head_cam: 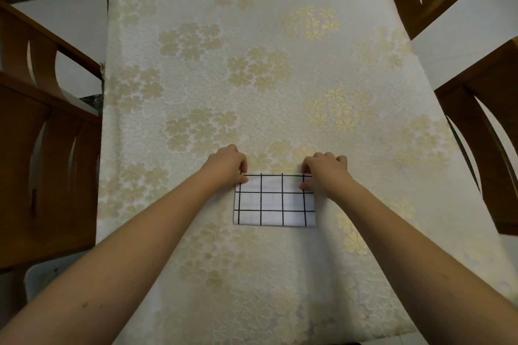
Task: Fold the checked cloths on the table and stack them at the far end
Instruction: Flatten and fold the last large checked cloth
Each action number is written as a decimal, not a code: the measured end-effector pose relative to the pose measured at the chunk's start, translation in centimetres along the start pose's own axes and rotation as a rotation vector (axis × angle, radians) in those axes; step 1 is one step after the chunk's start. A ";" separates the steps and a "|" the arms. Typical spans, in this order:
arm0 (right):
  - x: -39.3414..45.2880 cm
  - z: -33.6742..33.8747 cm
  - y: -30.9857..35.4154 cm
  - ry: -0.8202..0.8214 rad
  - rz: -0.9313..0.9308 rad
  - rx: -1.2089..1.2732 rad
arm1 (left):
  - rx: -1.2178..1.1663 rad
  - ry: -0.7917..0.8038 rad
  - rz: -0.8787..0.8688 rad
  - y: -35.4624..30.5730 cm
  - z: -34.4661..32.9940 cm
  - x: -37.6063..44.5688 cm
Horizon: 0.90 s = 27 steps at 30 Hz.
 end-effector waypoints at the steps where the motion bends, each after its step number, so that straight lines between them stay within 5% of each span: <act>1: 0.0 0.1 0.1 0.010 -0.006 -0.013 | 0.027 0.004 -0.002 -0.2 0.0 0.0; 13: -3.3 -2.1 0.0 -0.217 0.024 0.274 | -0.050 -0.159 -0.139 -0.6 -1.6 -2.8; 20: -4.0 -3.9 -0.9 -0.175 0.056 0.479 | -0.041 -0.159 -0.178 -0.5 -2.2 -3.4; 27: -7.0 -5.3 -0.4 -0.141 0.162 1.142 | -0.919 -0.036 -0.128 -0.2 -3.3 -6.9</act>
Point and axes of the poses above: each hand's wrist, its own x-axis towards the middle knuckle, its own z-axis out of the back of the hand, y = z × x, the point moved 4 cm from there along x, towards the middle knuckle, and after that the axes turned 12 degrees about y, right-handed, at the moved point
